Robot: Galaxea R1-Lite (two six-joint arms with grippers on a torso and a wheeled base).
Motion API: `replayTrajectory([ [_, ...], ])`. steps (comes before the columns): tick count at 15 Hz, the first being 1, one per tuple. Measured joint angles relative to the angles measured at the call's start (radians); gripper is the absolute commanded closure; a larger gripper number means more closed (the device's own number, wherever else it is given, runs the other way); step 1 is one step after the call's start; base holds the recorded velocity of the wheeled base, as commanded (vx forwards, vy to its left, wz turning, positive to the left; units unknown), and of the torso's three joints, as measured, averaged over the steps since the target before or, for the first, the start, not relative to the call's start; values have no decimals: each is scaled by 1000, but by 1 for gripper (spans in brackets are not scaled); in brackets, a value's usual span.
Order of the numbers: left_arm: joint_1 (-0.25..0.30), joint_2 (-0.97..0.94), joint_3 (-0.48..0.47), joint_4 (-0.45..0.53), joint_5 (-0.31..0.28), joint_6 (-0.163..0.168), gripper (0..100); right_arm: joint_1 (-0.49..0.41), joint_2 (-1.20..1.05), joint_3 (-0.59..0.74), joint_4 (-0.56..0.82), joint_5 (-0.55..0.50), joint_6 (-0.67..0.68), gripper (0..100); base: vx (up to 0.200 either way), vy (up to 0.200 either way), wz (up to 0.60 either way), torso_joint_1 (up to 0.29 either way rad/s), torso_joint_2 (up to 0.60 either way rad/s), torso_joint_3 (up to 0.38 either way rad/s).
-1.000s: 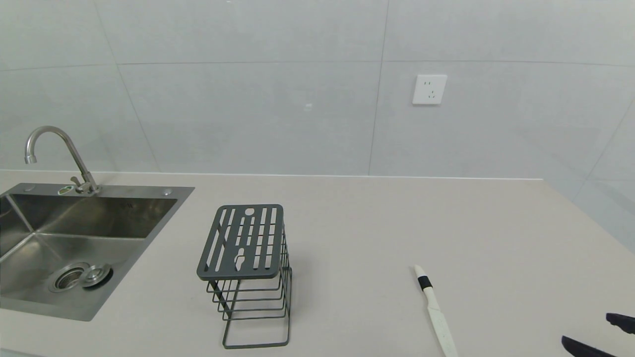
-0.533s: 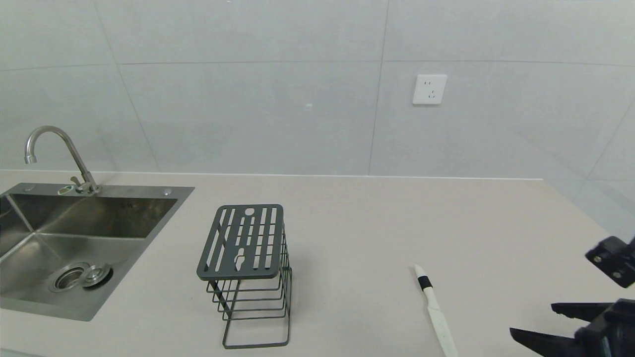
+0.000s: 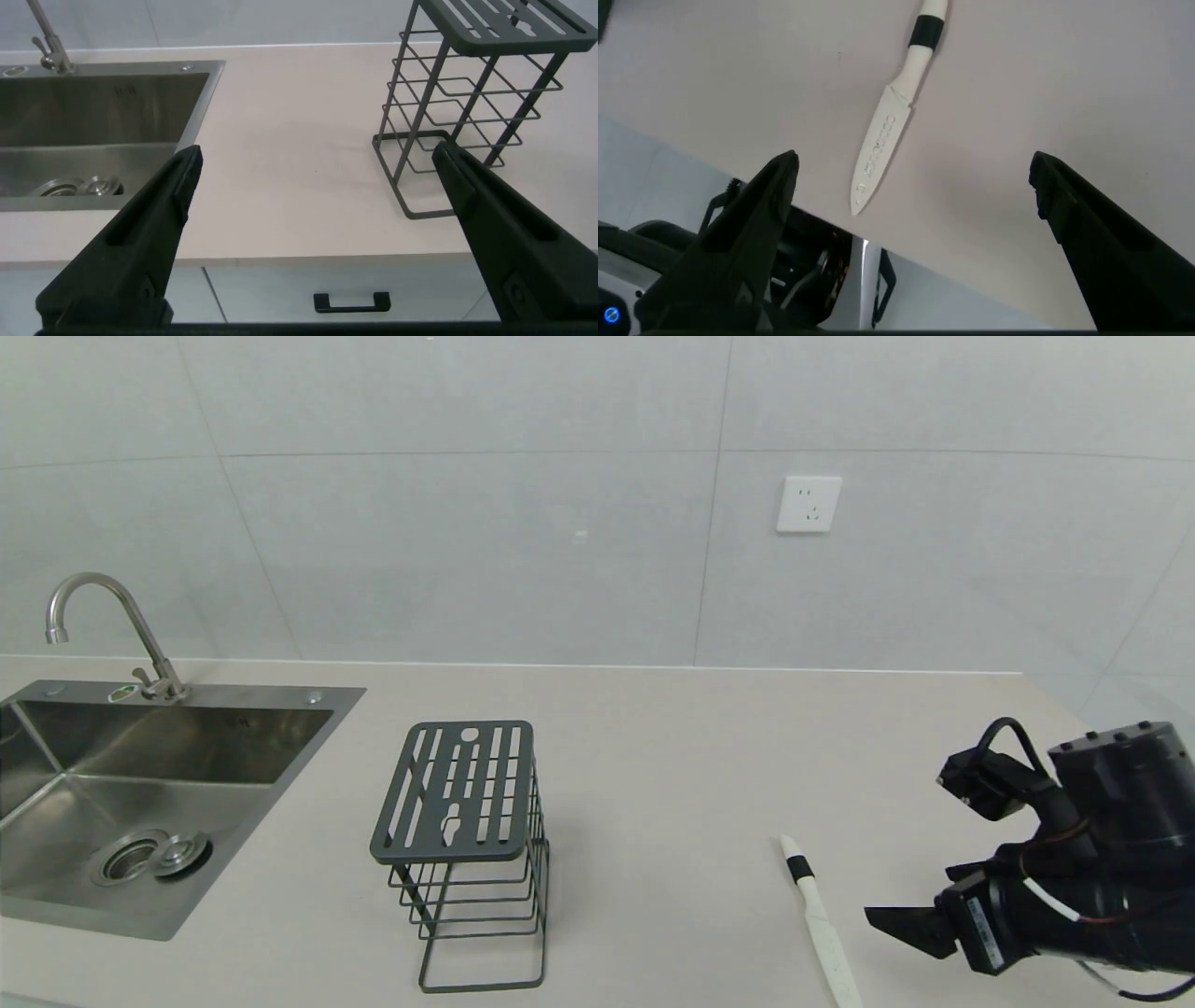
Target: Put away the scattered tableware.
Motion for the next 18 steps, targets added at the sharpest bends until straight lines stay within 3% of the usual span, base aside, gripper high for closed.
replayTrajectory([
  [4,0,0,0,0,0,4,0,7,118,-10,-46,-36,19,0,0,0,0,0,0,0],
  [8,0,0,0,0,0,5,0,55,235,-37,-53,-41,126,0,0,0,0,0,0,0],
  [18,0,0,0,0,0,5,0,116,402,-50,-157,-108,160,0,0,0,0,0,0,0],
])
